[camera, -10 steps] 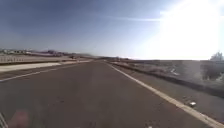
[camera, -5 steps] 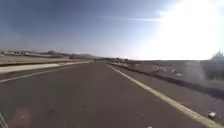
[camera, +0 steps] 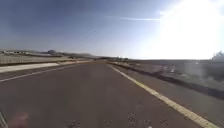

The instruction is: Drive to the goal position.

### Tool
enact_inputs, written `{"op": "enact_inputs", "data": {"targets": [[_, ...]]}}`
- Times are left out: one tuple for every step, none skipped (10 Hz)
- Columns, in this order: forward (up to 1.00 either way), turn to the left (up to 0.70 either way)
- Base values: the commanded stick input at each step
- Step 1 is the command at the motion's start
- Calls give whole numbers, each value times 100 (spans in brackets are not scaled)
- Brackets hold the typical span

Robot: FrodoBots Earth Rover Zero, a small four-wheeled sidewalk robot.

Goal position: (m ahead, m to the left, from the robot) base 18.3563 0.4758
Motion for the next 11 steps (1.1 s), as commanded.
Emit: {"op": "enact_inputs", "data": {"targets": [[70, 0], [70, 0], [70, 0], [70, 0], [70, 0], [70, 0], [70, 0], [70, 0], [70, 0], [70, 0], [70, 0]]}}
